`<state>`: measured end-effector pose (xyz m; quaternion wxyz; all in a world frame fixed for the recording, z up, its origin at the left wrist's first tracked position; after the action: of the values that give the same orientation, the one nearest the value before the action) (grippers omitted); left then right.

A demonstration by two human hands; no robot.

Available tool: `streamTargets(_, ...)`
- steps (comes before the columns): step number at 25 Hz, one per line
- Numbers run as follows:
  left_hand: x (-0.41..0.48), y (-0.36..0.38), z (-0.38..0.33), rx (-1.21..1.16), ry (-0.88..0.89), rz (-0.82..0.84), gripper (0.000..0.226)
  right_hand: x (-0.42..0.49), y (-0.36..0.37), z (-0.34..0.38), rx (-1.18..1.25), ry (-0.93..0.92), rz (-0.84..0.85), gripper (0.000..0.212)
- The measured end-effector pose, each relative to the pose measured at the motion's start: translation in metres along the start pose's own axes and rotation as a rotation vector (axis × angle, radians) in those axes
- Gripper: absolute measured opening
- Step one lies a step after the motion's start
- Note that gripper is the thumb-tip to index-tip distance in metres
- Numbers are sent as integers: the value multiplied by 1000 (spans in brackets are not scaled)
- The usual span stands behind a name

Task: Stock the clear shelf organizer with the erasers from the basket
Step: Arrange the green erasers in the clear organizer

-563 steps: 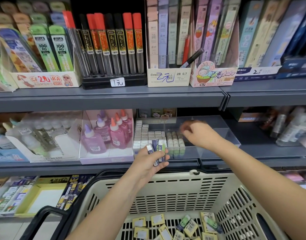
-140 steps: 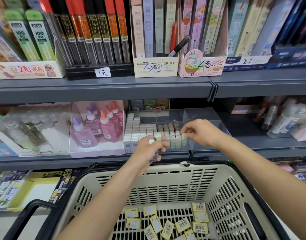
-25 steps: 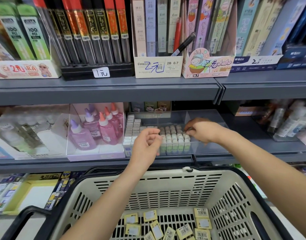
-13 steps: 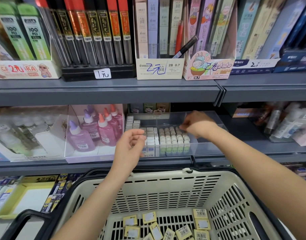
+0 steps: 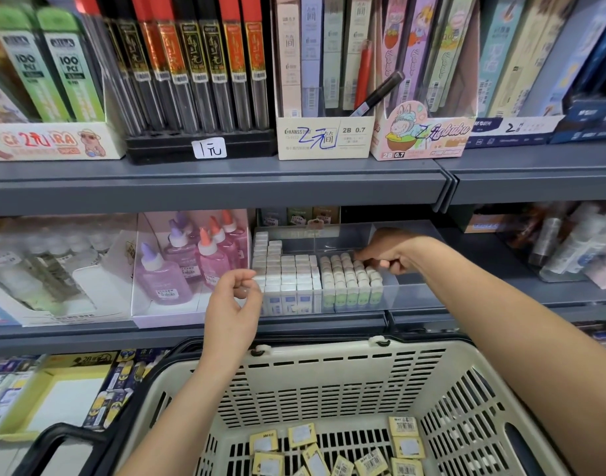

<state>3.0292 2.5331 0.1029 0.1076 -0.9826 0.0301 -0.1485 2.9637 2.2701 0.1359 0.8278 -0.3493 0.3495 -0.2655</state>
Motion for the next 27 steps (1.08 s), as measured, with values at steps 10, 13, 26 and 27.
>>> streamTargets(10, -2, 4, 12, 95, -4, 14, 27, -3, 1, 5, -122, -99, -21, 35)
streamTargets(13, -2, 5, 13, 101, 11, 10, 26, -4, 1, 4, -128, -104, -18, 38)
streamTargets(26, -3, 5, 13, 119, 27, 14, 25, -26, -15, 6, -364, -166, -50, 36)
streamTargets(27, -3, 5, 13, 119, 31, 14, 25, -26, -13, 5, -410, -156, -51, 31)
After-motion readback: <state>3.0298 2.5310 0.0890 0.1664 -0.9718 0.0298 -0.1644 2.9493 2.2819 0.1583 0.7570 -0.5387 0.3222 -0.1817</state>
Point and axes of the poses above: each hand's wrist, its own x-axis towards the middle knuckle, its own y-axis out of the palm, z = x × y, the point moved 5 cm from there along x, towards the middle knuckle, and after that the axes turned 12 degrees about -z, right-handed, at the moved point
